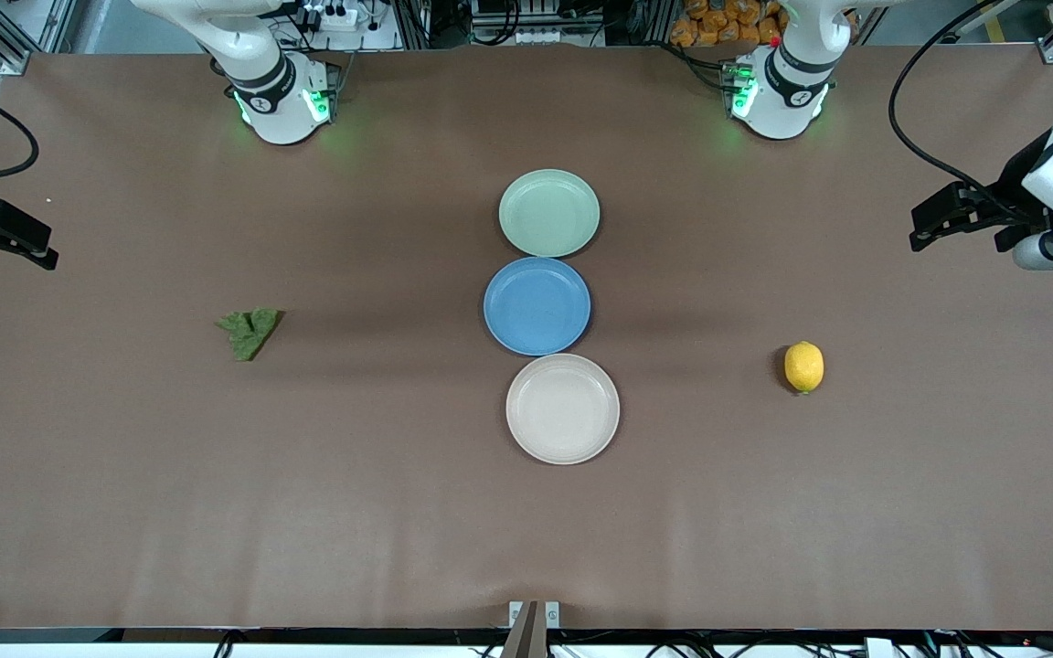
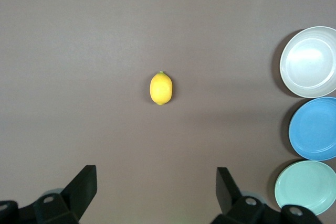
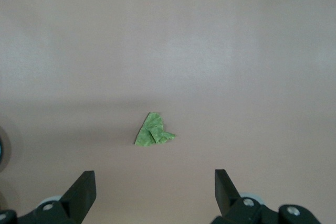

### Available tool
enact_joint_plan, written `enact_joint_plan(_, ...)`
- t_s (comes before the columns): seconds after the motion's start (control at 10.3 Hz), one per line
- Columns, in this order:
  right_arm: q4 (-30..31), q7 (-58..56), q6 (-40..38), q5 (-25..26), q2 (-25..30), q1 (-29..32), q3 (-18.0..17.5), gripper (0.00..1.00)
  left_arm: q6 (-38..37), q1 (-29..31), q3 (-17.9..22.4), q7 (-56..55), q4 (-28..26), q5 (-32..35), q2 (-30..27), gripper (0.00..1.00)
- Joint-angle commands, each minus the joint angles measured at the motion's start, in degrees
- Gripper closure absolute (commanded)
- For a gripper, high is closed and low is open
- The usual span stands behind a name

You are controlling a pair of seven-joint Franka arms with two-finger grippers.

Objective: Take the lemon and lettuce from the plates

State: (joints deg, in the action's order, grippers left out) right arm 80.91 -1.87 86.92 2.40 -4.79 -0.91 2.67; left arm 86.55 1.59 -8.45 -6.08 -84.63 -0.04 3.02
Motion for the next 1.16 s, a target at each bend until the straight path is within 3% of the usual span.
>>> enact_joint_plan(0.0, 0.5, -0.1, -0.3, -0.9, 0.7, -0.2, 0.4, 0.0, -1.0, 0.8, -0.1, 1.3, -1.0, -2.0, -1.4, 0.0)
enact_joint_plan(1.06, 0.4, -0.1, -0.3, -0.9, 0.7, -0.2, 0.4, 0.0, -1.3, 1.9, 0.3, 2.6, 0.7, 0.3, -0.7, 0.0)
